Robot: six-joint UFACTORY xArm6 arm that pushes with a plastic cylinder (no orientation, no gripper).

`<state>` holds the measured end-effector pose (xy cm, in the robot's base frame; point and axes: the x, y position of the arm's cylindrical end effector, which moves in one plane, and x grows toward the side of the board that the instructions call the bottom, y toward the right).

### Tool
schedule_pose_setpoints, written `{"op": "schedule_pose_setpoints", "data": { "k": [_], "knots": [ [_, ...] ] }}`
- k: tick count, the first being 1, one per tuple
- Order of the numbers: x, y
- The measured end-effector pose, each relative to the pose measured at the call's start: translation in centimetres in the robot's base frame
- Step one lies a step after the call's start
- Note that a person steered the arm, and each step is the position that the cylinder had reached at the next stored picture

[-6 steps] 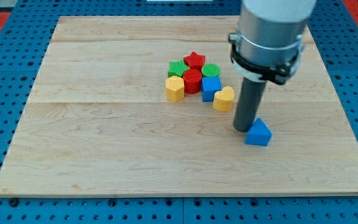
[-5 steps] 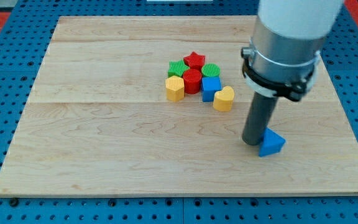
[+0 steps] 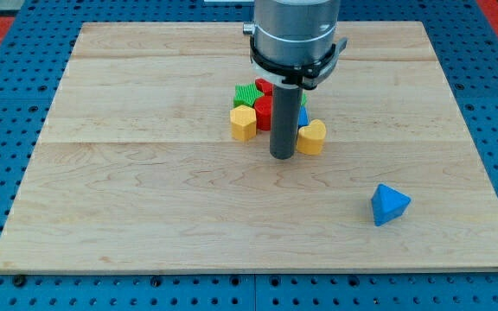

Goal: Place the yellow heart vertically at the top side of the blue triangle

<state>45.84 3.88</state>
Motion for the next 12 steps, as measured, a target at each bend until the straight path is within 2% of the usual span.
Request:
{"op": "schedule_pose_setpoints", "data": {
  "k": [3, 5, 6, 8, 9, 11, 12],
  "knots": [
    [-0.6, 1.3],
    [-2.8, 2.0],
    [-2.6, 4.3],
    [1.6, 10.8],
    [3.4, 12.0],
    [-0.2, 5.5],
    [-1.7, 5.4]
  ]
}}
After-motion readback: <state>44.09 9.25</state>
